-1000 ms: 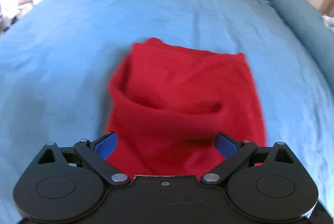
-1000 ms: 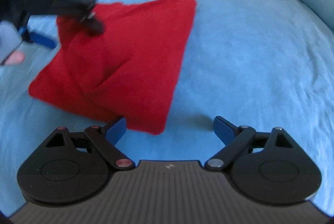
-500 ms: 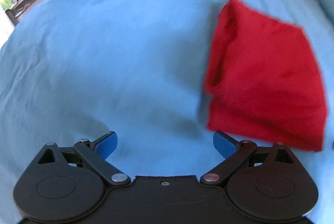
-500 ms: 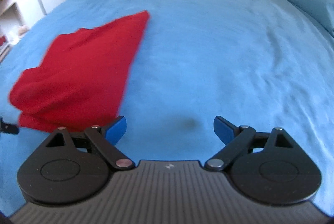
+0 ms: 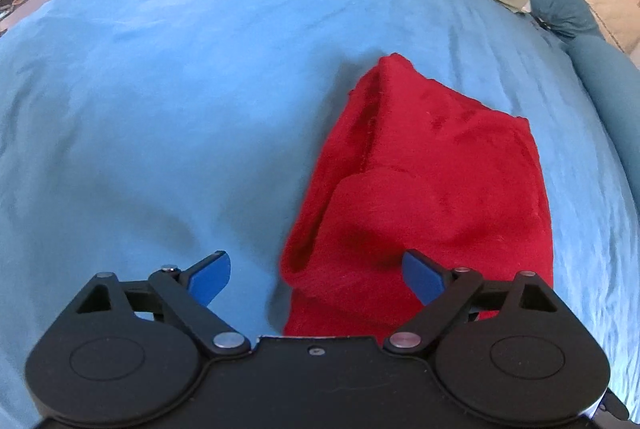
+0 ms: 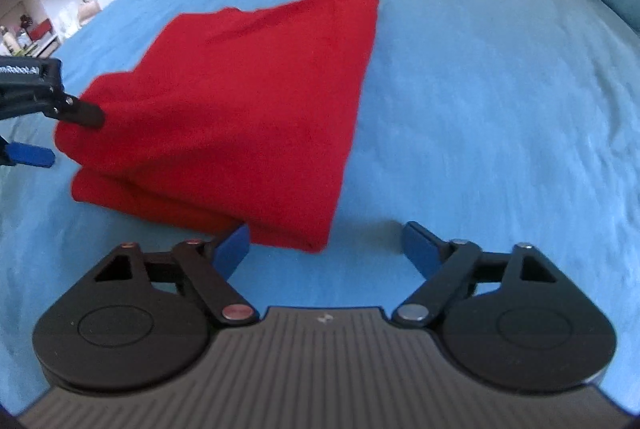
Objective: Fold small clothes
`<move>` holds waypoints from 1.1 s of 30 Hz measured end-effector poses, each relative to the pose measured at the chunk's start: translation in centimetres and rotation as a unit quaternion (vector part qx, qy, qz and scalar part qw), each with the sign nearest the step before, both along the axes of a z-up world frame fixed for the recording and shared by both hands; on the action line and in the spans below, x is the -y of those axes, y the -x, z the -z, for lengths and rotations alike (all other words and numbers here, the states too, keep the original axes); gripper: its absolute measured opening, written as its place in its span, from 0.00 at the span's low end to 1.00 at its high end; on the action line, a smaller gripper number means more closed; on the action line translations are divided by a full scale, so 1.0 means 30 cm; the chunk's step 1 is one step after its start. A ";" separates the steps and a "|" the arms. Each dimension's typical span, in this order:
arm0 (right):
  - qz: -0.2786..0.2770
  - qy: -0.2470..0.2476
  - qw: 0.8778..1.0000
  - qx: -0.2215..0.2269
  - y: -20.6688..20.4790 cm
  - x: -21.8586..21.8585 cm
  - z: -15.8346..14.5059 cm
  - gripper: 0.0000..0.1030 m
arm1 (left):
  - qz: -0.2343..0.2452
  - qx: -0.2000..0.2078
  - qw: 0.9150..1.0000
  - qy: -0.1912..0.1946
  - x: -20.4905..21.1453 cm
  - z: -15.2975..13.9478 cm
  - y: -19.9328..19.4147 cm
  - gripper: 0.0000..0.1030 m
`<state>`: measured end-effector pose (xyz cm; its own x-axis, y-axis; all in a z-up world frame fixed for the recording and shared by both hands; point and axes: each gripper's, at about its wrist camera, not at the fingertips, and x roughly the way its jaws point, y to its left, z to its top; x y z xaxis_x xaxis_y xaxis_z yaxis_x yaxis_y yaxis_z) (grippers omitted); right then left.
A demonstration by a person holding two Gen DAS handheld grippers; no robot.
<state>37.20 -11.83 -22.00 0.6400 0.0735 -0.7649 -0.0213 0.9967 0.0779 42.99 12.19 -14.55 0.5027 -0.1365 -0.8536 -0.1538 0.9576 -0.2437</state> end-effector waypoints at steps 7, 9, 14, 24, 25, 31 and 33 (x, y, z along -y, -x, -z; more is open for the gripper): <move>0.049 -0.006 0.998 0.043 0.006 0.044 -0.032 0.83 | -0.003 0.008 1.000 0.015 0.000 0.016 0.013 0.65; 0.042 -0.004 0.998 0.045 0.003 0.045 -0.038 0.75 | -0.002 0.002 1.000 0.026 -0.002 0.022 0.010 0.34; 0.048 0.018 0.996 0.074 0.027 0.046 -0.070 0.69 | 0.017 0.011 0.999 0.040 -0.004 -0.038 0.055 0.08; 0.028 0.047 0.998 0.033 0.048 0.060 0.010 0.69 | 0.027 -0.026 0.999 -0.001 -0.019 0.068 0.091 0.21; 0.023 0.043 0.998 0.030 0.050 0.066 0.004 0.71 | 0.033 -0.023 0.999 -0.009 -0.013 0.055 0.093 0.23; -0.001 -0.031 0.999 0.028 0.070 0.137 -0.108 1.00 | 0.031 0.032 0.998 -0.033 0.009 -0.085 0.137 0.94; -0.006 -0.060 0.997 0.044 0.059 0.165 -0.169 1.00 | 0.024 0.078 0.996 -0.031 0.014 -0.133 0.140 1.00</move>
<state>35.43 -16.79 -16.92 0.7030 0.1700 -0.6906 -0.0460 0.9798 0.1944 38.78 11.77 -10.55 0.6243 -0.1130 -0.7730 -0.0721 0.9769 -0.2010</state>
